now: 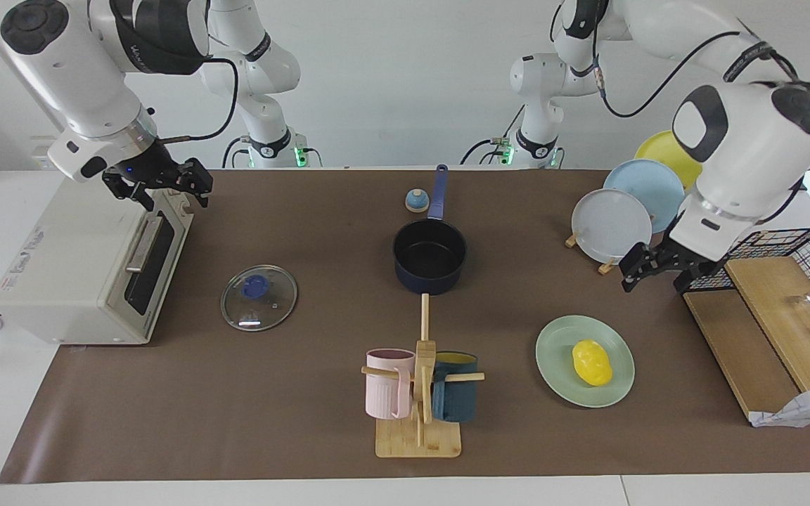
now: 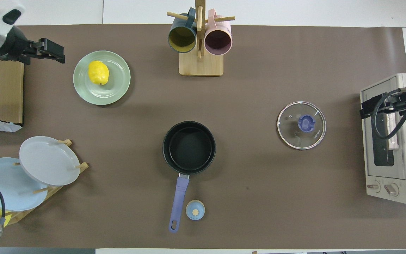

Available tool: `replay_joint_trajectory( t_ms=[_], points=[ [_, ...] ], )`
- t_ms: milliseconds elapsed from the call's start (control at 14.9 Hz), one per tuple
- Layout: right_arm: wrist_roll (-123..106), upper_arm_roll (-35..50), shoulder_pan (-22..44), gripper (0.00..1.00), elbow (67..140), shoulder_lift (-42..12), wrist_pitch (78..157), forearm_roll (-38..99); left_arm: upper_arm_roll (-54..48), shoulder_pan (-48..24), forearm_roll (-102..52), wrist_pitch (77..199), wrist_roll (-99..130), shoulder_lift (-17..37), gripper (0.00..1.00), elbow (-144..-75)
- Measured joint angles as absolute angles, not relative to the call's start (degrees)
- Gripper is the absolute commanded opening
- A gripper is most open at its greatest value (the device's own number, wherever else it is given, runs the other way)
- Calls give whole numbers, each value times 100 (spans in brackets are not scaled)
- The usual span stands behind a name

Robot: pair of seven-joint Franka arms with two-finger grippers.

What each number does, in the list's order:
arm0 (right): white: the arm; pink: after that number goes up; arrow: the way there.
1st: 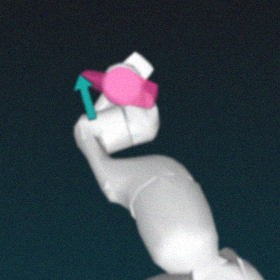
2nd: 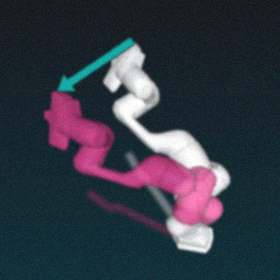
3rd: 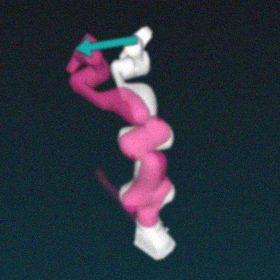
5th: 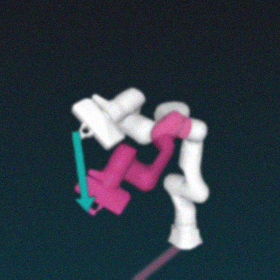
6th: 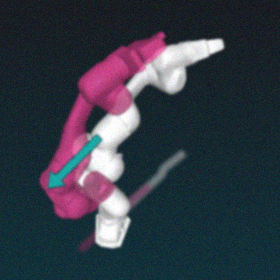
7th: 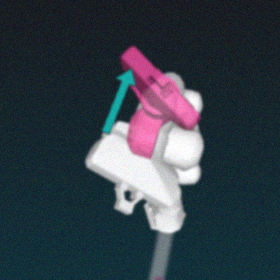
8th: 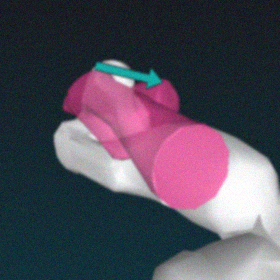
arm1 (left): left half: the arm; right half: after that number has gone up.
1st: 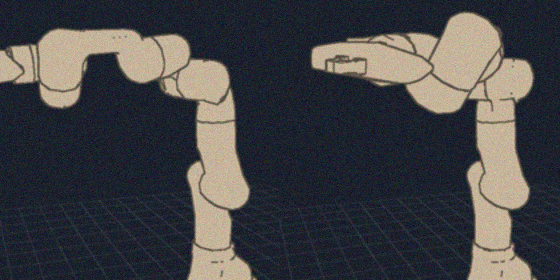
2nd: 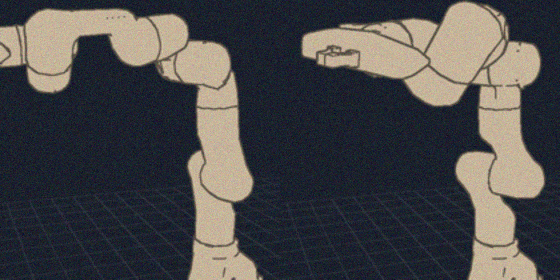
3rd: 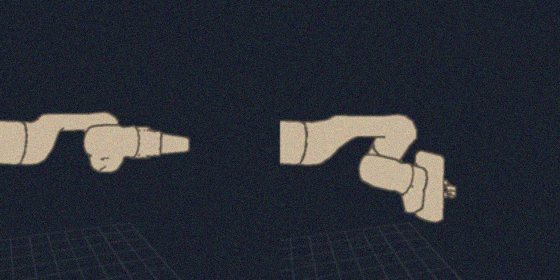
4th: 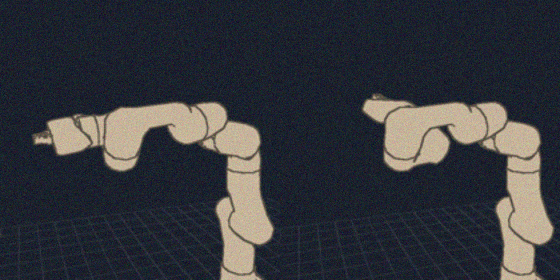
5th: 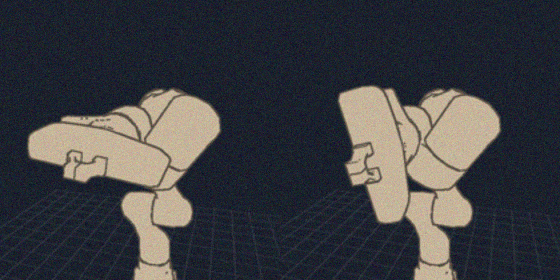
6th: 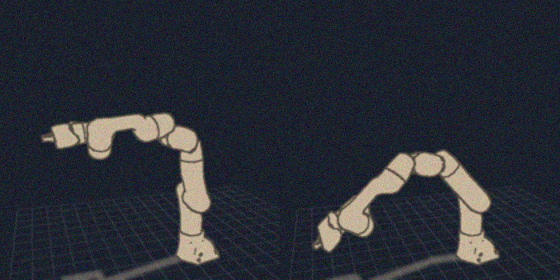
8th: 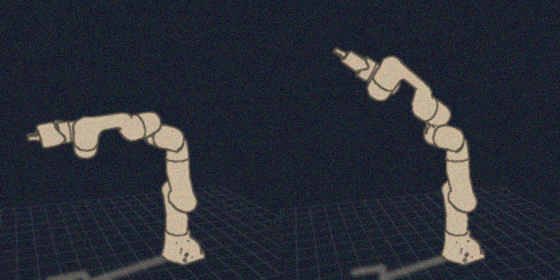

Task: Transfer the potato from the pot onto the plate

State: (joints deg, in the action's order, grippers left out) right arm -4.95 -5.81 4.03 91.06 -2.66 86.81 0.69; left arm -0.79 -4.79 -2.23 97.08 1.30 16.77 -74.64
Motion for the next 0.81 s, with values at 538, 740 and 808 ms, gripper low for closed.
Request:
replay_joint_trajectory(
  t_ms=[538, 740, 808],
  points=[
    [-266, -591, 359, 100, 9107, -266, 8947, 69, -81, -489, -183, 8453, 138, 56, 100, -8882],
    [-254, -594, 291, 100, 9107, -266, 8963, 69, -80, -489, -183, 8556, 204, -198, 100, -9360],
    [-254, -591, 291, 100, 9107, -266, 8963, 69, -92, -477, -183, 8585, 229, -220, 100, -9378]
  ],
)
